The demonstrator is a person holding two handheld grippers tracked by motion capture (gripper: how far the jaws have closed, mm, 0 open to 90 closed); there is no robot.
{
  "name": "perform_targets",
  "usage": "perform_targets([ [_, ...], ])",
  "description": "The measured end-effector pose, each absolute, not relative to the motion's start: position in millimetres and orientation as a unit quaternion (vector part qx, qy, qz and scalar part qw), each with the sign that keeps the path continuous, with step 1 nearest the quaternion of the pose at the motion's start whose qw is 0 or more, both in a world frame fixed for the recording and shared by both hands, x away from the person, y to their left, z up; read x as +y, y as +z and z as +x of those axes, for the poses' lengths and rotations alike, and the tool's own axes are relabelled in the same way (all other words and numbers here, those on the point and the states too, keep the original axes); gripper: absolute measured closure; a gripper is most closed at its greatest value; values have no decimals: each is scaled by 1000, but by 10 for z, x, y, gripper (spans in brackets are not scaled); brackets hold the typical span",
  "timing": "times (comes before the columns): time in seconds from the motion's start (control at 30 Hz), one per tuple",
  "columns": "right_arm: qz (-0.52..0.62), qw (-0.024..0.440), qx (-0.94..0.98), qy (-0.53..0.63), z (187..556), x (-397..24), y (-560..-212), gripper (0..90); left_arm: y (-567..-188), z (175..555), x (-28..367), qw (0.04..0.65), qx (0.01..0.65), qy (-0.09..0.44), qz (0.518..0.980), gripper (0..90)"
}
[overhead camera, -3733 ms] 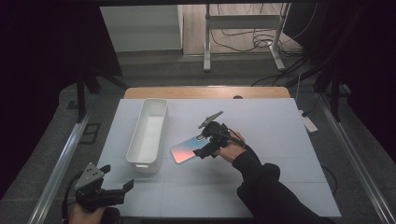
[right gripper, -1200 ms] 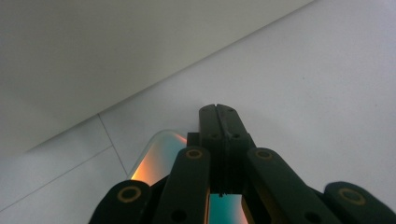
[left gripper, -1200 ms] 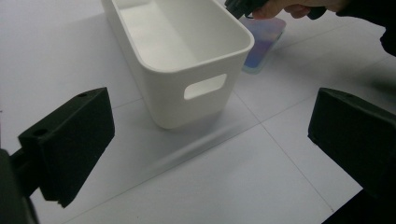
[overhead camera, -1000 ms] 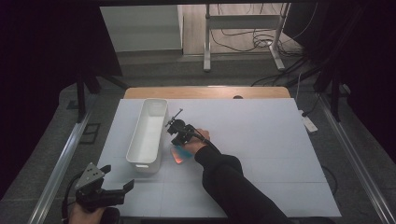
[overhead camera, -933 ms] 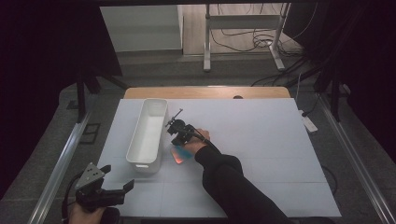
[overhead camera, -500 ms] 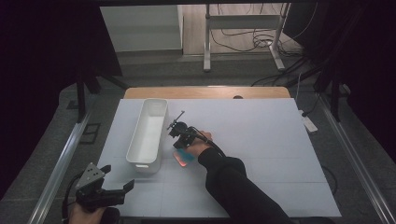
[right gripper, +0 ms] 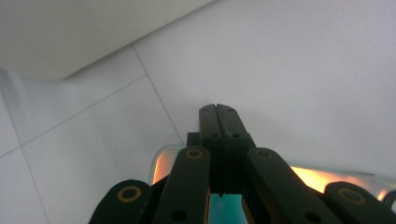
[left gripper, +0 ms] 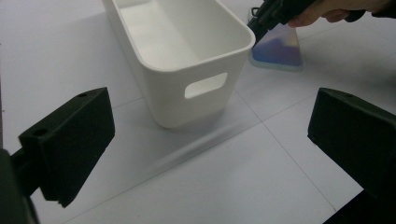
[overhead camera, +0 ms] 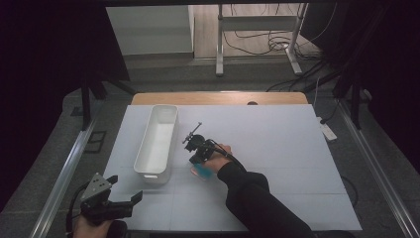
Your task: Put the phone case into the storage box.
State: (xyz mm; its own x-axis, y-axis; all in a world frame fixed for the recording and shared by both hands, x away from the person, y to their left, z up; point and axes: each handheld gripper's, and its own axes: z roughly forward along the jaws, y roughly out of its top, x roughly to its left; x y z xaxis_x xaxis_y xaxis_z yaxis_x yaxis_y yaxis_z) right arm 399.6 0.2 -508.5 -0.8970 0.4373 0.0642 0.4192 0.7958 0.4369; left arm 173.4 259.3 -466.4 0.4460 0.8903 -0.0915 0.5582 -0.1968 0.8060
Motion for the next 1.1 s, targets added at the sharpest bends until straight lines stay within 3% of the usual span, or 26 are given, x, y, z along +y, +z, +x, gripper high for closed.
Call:
perform_targets([
  [1.1,240,5,946,217,3719,-618,-5047,892,-4663,1740,2586,406,489,203,745,14],
])
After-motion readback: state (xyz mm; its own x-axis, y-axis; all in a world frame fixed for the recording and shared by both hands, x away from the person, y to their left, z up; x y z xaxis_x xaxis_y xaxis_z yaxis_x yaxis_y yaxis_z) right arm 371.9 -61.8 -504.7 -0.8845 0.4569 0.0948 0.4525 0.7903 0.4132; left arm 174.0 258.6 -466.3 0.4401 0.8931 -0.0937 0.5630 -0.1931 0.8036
